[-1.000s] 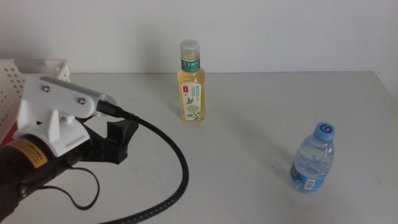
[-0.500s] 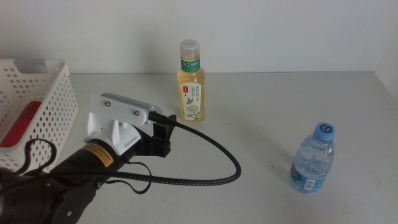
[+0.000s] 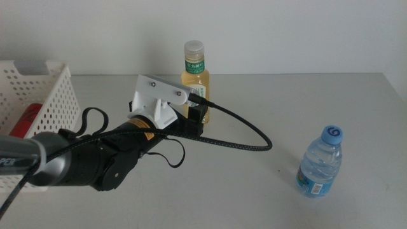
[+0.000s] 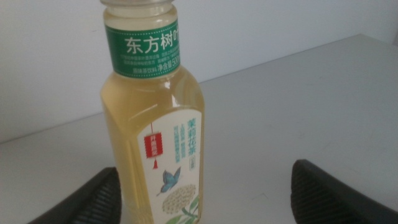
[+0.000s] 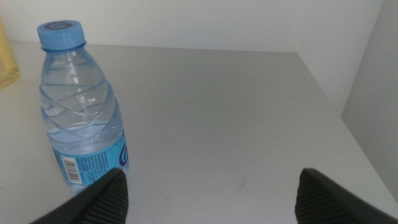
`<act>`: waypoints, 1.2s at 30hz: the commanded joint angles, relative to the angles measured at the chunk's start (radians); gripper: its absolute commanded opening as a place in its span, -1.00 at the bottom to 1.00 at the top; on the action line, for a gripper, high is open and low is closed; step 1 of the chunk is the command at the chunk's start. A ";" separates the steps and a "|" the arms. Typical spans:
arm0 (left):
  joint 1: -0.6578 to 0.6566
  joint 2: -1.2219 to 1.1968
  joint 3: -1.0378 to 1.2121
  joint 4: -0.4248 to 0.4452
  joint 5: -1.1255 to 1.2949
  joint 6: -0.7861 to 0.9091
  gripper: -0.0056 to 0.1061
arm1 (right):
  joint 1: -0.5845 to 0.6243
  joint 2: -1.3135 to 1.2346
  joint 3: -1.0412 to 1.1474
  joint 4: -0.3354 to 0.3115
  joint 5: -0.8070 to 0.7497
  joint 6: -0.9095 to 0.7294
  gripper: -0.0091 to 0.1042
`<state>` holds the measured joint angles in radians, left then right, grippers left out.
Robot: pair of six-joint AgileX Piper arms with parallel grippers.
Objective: Use arms to grab the bottles and put them into the dustbin to the left of the table.
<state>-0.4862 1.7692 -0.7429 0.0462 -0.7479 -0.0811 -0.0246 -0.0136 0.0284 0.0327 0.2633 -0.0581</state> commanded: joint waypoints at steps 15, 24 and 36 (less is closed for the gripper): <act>-0.001 0.193 -0.361 -0.064 0.017 0.068 0.78 | -0.007 -0.022 -0.009 -0.012 -0.075 -0.009 0.83; -0.001 0.212 -0.395 -0.150 0.084 0.139 0.78 | -0.007 -0.022 -0.009 -0.012 -0.075 -0.009 0.83; 0.029 0.191 -0.390 -0.164 0.181 0.148 0.78 | -0.007 -0.022 -0.009 -0.012 -0.075 -0.009 0.83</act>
<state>-0.4650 2.0335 -1.1095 -0.1129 -0.5102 0.0800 -0.0246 -0.0136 0.0284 0.0327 0.2633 -0.0581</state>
